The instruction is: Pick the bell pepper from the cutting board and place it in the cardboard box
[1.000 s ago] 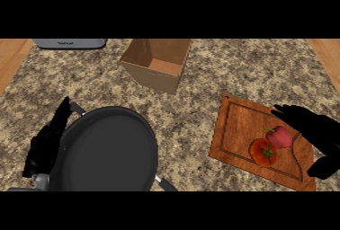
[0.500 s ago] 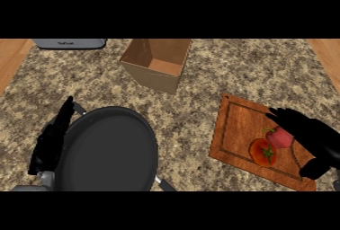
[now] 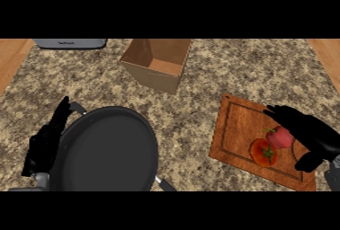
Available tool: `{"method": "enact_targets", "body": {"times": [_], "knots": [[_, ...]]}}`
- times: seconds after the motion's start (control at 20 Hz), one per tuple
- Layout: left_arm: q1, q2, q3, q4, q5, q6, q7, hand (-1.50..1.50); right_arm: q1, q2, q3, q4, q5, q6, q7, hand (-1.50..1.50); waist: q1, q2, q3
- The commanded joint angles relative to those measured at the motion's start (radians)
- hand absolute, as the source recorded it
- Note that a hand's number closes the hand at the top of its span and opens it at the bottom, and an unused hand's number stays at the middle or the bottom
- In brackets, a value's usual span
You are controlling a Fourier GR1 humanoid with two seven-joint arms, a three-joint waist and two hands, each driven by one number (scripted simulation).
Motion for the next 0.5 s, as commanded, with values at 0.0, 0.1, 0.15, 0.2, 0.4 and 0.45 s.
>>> {"method": "enact_targets", "body": {"times": [0.0,0.1,0.15,0.2,0.4,0.45], "knots": [[0.053,-0.039,-0.007,-0.028,-0.052,0.001,-0.021,0.00,0.000,0.040,-0.021,-0.016,0.035,0.029,0.009,-1.50,0.000,0.000,0.000],[-0.003,-0.060,0.007,-0.023,-0.054,0.003,0.027,0.00,0.000,0.022,-0.043,0.001,0.054,0.023,-0.031,-1.50,-0.002,0.000,0.000],[0.070,-0.039,0.001,-0.079,-0.064,-0.014,0.020,0.00,0.003,0.044,-0.026,0.051,0.084,-0.026,-0.035,-1.50,0.001,0.000,0.000],[-0.006,-0.043,0.022,0.005,-0.050,-0.028,0.004,0.00,-0.054,0.083,0.004,0.092,0.117,-0.018,-0.001,-1.50,0.001,0.001,0.000],[0.023,-0.064,0.018,-0.017,-0.055,-0.039,-0.013,0.00,-0.015,0.084,-0.005,0.162,0.164,-0.090,-0.032,-1.50,0.002,0.001,0.000],[0.030,-0.059,0.044,-0.015,-0.069,-0.043,-0.021,0.00,-0.046,0.076,-0.031,0.098,0.135,0.016,-0.038,-1.50,0.000,0.000,0.000]]}}
